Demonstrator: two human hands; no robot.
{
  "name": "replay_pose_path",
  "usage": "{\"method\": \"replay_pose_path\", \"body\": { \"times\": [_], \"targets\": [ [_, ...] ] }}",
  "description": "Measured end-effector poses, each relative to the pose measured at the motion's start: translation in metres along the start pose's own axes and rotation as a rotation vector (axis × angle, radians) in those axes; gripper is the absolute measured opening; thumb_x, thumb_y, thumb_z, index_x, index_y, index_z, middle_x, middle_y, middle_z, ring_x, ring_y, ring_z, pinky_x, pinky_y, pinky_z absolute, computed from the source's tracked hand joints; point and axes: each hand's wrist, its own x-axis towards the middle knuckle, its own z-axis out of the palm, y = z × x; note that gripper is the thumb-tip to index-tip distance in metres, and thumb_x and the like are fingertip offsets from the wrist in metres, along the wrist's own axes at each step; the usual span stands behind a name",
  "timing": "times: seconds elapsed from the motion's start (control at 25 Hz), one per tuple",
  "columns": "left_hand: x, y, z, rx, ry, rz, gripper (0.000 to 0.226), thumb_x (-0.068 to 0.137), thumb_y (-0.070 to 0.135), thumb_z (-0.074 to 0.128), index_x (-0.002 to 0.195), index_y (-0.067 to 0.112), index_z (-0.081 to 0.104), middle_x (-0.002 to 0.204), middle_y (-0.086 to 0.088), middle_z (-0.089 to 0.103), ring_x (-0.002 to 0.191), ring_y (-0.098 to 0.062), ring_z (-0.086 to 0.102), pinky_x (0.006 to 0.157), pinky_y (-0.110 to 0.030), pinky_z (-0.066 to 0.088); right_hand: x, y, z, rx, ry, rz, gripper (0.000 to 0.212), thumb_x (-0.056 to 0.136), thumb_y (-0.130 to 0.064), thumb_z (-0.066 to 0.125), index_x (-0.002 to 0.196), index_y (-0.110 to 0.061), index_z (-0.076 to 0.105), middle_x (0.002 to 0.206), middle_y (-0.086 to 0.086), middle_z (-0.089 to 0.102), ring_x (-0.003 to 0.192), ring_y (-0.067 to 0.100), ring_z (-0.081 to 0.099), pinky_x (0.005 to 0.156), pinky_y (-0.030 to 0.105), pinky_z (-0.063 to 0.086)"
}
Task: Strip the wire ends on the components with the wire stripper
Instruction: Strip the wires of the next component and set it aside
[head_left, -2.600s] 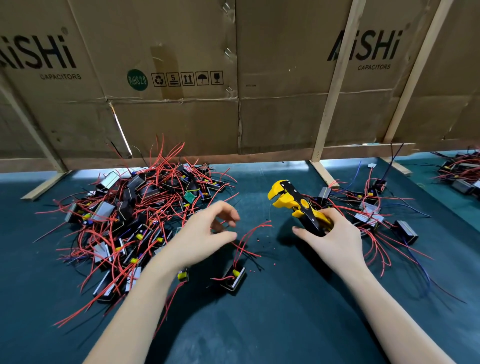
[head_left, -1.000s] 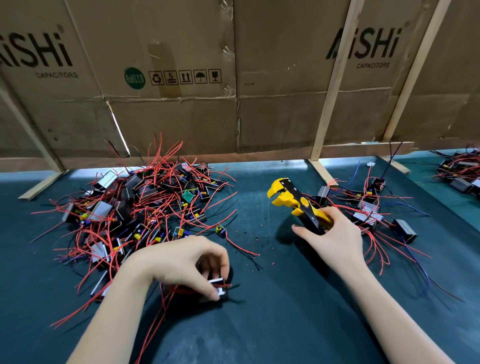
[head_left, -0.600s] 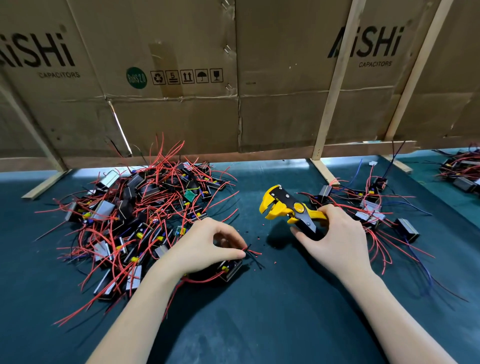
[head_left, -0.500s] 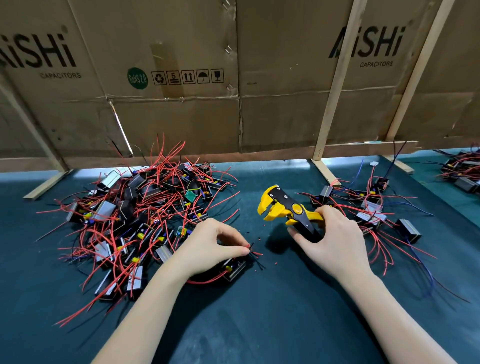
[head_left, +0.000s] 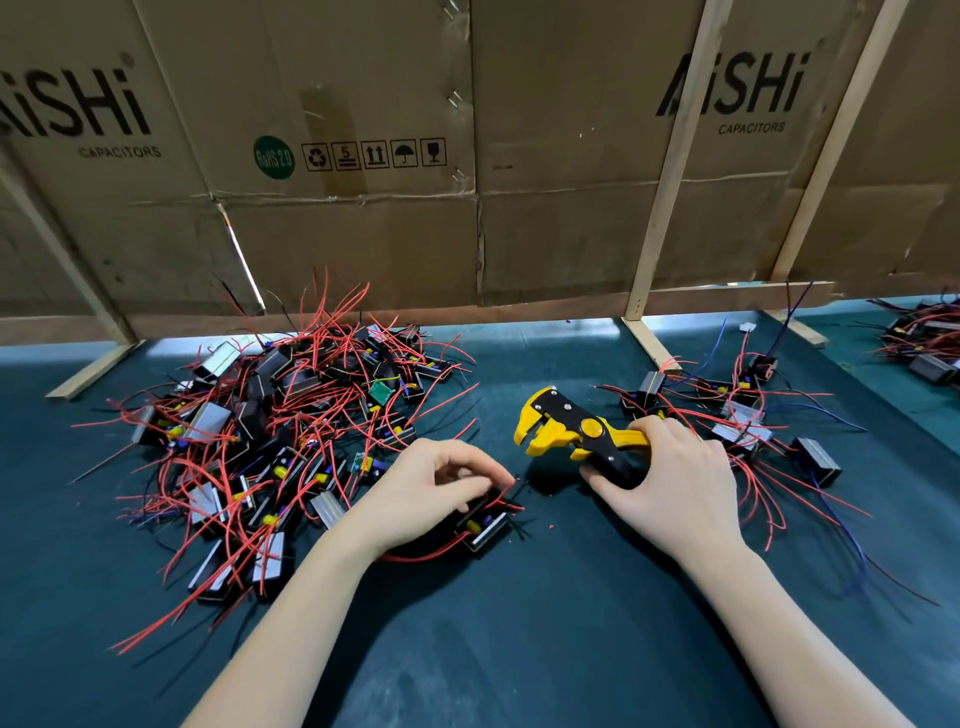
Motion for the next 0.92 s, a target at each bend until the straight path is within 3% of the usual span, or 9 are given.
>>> {"method": "replay_pose_path", "body": {
  "times": [0.08, 0.16, 0.24, 0.4, 0.52, 0.64, 0.72, 0.8, 0.92],
  "targets": [
    [0.002, -0.006, -0.007, 0.258, 0.063, 0.065, 0.034, 0.084, -0.006, 0.059, 0.093, 0.021, 0.077, 0.095, 0.003, 0.069, 0.084, -0.015, 0.061, 0.081, -0.026, 0.05, 0.0, 0.0, 0.0, 0.004, 0.013, -0.001, 0.058, 0.066, -0.062, 0.076, 0.101, -0.017, 0.065, 0.094, 0.0, 0.065, 0.092, 0.027, 0.061, 0.081, 0.038, 0.037],
    [0.003, -0.01, -0.011, 0.44, 0.078, 0.118, 0.021, 0.079, 0.002, 0.071, 0.087, 0.02, 0.077, 0.094, 0.006, 0.067, 0.085, -0.012, 0.059, 0.083, -0.03, 0.046, 0.001, 0.001, 0.001, 0.004, 0.019, 0.001, 0.057, 0.066, -0.062, 0.076, 0.099, -0.017, 0.065, 0.092, 0.0, 0.064, 0.09, 0.028, 0.061, 0.08, 0.038, 0.037],
    [0.005, -0.014, -0.012, 0.464, 0.152, 0.116, 0.008, 0.079, 0.011, 0.078, 0.082, 0.019, 0.076, 0.087, 0.003, 0.068, 0.083, -0.014, 0.061, 0.082, -0.032, 0.046, 0.001, 0.001, 0.0, 0.005, 0.021, -0.002, 0.055, 0.065, -0.061, 0.077, 0.096, -0.017, 0.064, 0.088, -0.001, 0.063, 0.088, 0.028, 0.061, 0.078, 0.038, 0.037],
    [0.011, -0.027, -0.018, 0.633, 0.433, -0.074, 0.005, 0.082, 0.017, 0.074, 0.087, 0.019, 0.073, 0.087, 0.001, 0.07, 0.089, -0.024, 0.064, 0.081, -0.037, 0.05, 0.001, 0.001, 0.001, 0.015, 0.03, -0.003, 0.054, 0.064, -0.061, 0.077, 0.094, -0.018, 0.064, 0.086, -0.002, 0.061, 0.086, 0.027, 0.06, 0.077, 0.037, 0.037],
    [0.012, -0.032, -0.023, 0.626, 0.536, -0.211, 0.007, 0.081, 0.013, 0.074, 0.08, 0.017, 0.069, 0.081, 0.001, 0.07, 0.085, -0.025, 0.065, 0.076, -0.033, 0.049, 0.001, 0.001, 0.001, 0.015, 0.027, 0.002, 0.054, 0.065, -0.062, 0.077, 0.093, -0.018, 0.064, 0.085, -0.002, 0.061, 0.085, 0.027, 0.06, 0.077, 0.038, 0.038],
    [0.011, -0.026, -0.018, 0.585, 0.523, -0.079, 0.005, 0.083, 0.011, 0.071, 0.082, 0.015, 0.068, 0.081, 0.001, 0.063, 0.073, -0.018, 0.059, 0.073, -0.03, 0.045, 0.001, 0.002, 0.0, 0.01, 0.025, -0.002, 0.053, 0.064, -0.062, 0.077, 0.093, -0.019, 0.064, 0.084, -0.002, 0.06, 0.085, 0.028, 0.06, 0.077, 0.038, 0.038],
    [0.008, -0.017, -0.016, 0.414, 0.487, 0.006, 0.012, 0.088, 0.022, 0.07, 0.076, 0.018, 0.072, 0.074, 0.002, 0.066, 0.066, -0.013, 0.057, 0.069, -0.026, 0.042, 0.002, 0.001, 0.0, 0.007, 0.027, -0.004, 0.053, 0.064, -0.062, 0.077, 0.093, -0.019, 0.064, 0.084, -0.002, 0.06, 0.085, 0.028, 0.06, 0.077, 0.038, 0.038],
    [0.003, -0.007, -0.013, 0.227, 0.374, 0.006, 0.023, 0.087, 0.039, 0.07, 0.07, 0.022, 0.074, 0.067, 0.004, 0.069, 0.06, -0.007, 0.058, 0.063, -0.017, 0.042, 0.002, 0.001, 0.0, 0.0, 0.03, -0.013, 0.053, 0.064, -0.06, 0.077, 0.094, -0.018, 0.064, 0.085, -0.002, 0.061, 0.085, 0.028, 0.061, 0.077, 0.038, 0.038],
    [-0.001, 0.003, -0.003, 0.192, 0.201, 0.004, 0.018, 0.073, 0.045, 0.081, 0.075, 0.027, 0.077, 0.07, 0.016, 0.072, 0.066, 0.001, 0.064, 0.065, -0.008, 0.044, 0.002, 0.002, -0.001, -0.02, 0.027, -0.028, 0.054, 0.064, -0.058, 0.078, 0.096, -0.016, 0.065, 0.087, -0.001, 0.062, 0.086, 0.028, 0.061, 0.077, 0.037, 0.037]
  ]
}}
